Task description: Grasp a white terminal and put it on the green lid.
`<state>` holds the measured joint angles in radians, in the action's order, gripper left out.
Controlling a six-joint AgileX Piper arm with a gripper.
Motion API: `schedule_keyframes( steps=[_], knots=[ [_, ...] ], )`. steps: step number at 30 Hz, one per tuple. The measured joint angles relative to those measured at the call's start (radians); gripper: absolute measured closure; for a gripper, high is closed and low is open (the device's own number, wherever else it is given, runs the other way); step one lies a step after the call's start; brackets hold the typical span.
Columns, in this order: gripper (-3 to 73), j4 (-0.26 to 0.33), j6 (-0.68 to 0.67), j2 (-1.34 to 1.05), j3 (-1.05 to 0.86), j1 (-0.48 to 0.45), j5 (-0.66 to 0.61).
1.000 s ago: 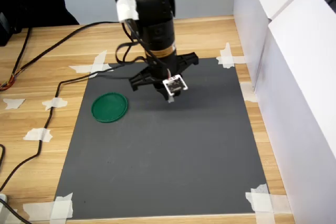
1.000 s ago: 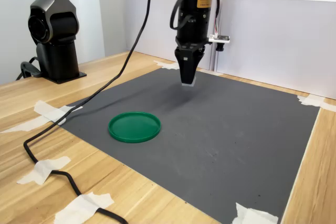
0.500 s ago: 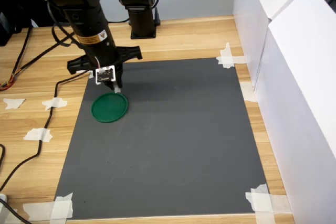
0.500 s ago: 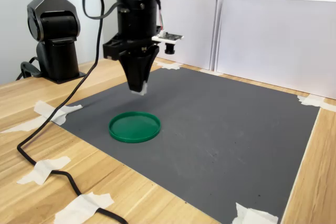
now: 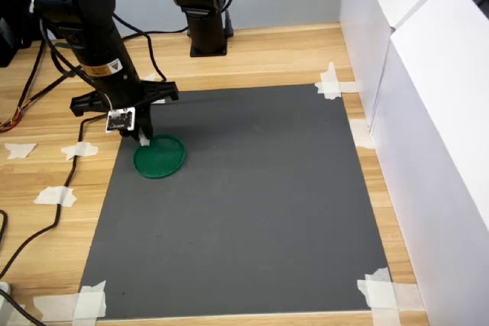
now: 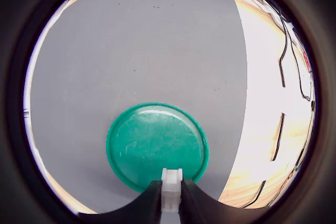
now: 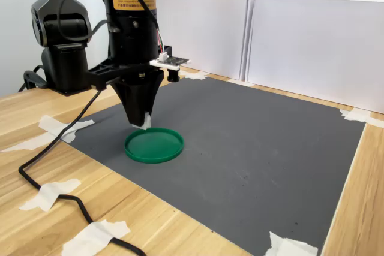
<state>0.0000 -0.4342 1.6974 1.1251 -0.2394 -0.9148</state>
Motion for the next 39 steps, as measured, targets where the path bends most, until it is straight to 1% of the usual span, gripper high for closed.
schedule_keyframes(
  steps=[3,6,10,15,18,20,24,27,29,32,36,37,39],
  knots=[
    [59.8,0.000,-0.011,0.018,0.000,0.000,0.020],
    [55.7,0.016,-0.029,0.033,0.000,0.000,0.024],
    [44.5,0.039,-0.059,0.043,0.000,0.000,0.024],
    [28.4,0.042,-0.065,0.044,0.000,0.000,0.025],
    [20.7,0.042,-0.065,0.044,0.000,0.000,0.026],
    [17.0,0.042,-0.065,0.037,0.000,0.000,0.027],
    [15.2,0.044,-0.064,-0.027,0.000,0.000,0.028],
    [17.8,0.045,-0.064,-0.110,-0.001,0.000,0.028],
    [23.2,0.047,-0.064,-0.165,-0.005,0.000,0.028],
    [36.5,0.053,-0.064,-0.263,-0.028,0.000,0.027],
    [60.4,0.062,-0.045,-0.412,-0.102,0.000,0.048],
    [64.6,0.066,-0.031,-0.459,-0.130,0.000,0.060],
    [68.5,0.082,0.007,-0.551,-0.197,0.000,0.104]
  ],
)
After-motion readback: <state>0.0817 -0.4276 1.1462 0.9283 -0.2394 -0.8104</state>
